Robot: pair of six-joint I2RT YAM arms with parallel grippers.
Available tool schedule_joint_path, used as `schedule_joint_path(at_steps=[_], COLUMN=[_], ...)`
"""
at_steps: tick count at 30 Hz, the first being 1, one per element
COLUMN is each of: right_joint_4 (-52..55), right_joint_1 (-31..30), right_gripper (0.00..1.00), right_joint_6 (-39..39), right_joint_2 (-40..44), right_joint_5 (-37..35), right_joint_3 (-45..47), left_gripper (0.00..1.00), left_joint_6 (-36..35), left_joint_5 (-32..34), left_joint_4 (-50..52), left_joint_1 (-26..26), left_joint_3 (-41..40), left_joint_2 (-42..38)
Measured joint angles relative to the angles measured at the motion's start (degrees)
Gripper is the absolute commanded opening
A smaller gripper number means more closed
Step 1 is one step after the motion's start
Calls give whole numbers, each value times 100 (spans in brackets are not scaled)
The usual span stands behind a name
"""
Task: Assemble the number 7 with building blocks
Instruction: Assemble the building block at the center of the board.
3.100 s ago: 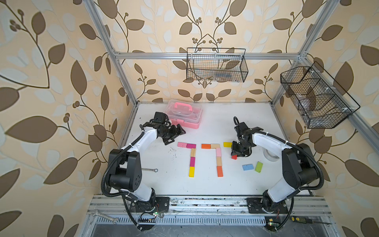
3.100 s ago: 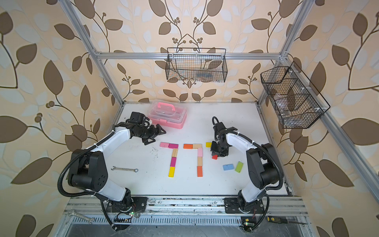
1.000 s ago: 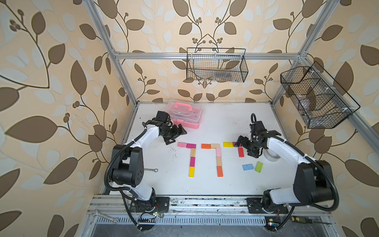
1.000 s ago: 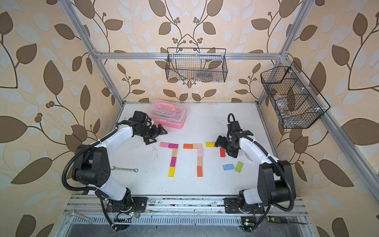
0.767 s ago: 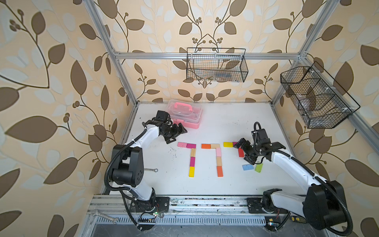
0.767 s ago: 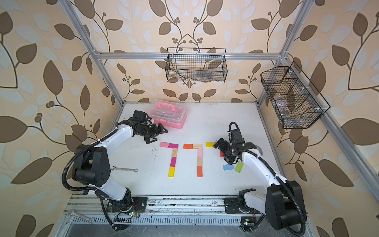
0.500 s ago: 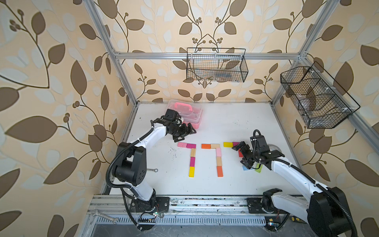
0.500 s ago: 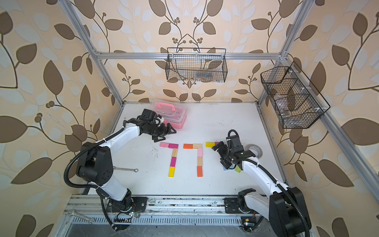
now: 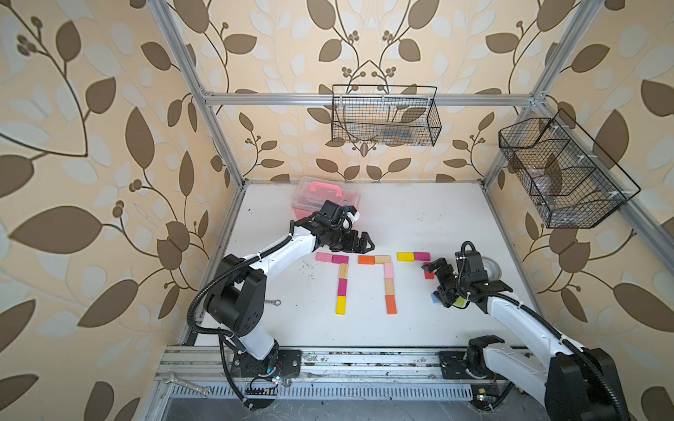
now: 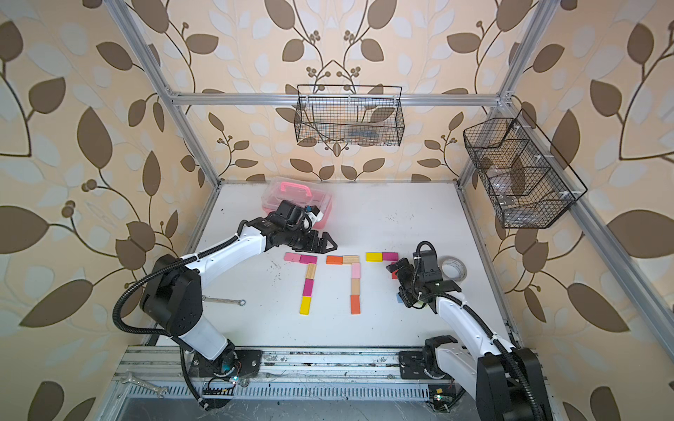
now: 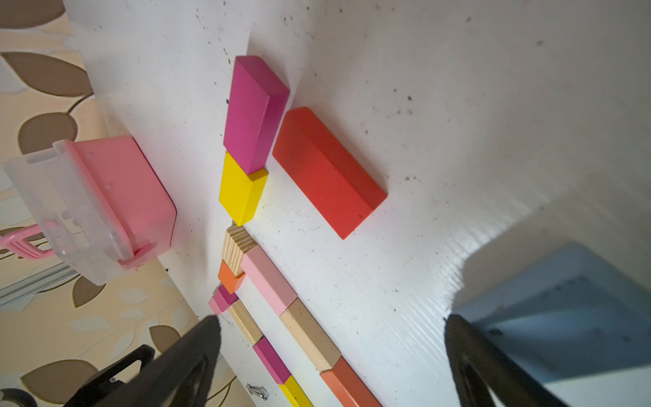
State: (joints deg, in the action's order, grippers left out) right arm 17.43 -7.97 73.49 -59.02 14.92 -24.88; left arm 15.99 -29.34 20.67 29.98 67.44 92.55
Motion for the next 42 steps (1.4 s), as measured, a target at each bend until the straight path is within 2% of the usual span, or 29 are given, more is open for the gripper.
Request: schedule_joint_path(at_steps=[9,22,42], right_joint_4=[-90,-920,-1217], right_joint_1=[103,310,437], right_gripper=[100,100,100], right_joint_6=[-4,-68,-221], right_joint_2=[-214,-977,-1482], right_joint_5=[35,170,225], right_joint_3=[92,-107,-380], left_gripper=[99,99,99], left_joint_6=[-732,-1001,-1147], left_joint_5=[424,737,852], left_joint_4=[-1298,-1561,-1440], left_joint_1=[262,262,262], left_joint_3=[-1178,-1180,-1172], left_joint_2=[-938,-1016,-1016])
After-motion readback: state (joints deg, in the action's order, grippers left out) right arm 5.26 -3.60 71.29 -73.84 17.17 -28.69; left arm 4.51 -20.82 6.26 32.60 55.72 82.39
